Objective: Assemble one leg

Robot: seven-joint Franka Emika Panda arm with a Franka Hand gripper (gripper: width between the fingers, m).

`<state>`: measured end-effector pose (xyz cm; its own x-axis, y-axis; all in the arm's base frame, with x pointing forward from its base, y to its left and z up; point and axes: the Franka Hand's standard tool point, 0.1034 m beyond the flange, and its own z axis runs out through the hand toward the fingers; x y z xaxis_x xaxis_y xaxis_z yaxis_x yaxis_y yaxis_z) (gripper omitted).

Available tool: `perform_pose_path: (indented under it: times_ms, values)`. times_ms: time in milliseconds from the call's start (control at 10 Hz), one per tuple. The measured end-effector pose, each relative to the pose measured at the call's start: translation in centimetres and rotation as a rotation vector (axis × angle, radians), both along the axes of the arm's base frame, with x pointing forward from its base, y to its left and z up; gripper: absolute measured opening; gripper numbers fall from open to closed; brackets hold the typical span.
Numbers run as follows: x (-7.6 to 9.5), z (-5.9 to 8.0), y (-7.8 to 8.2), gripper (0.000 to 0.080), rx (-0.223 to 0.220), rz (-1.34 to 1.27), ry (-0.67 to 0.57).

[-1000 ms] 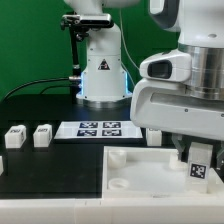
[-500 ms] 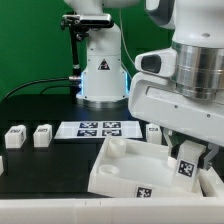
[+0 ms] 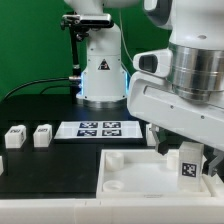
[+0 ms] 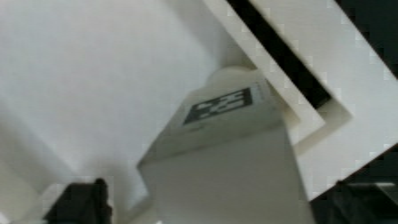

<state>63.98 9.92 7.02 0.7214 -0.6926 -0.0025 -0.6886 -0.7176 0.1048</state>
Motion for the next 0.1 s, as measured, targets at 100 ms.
perform_pose_path:
  times_ms: [100]
  values:
    - [-0.01,-0.04,-0.01,0.0644,0.0,0.0,0.001]
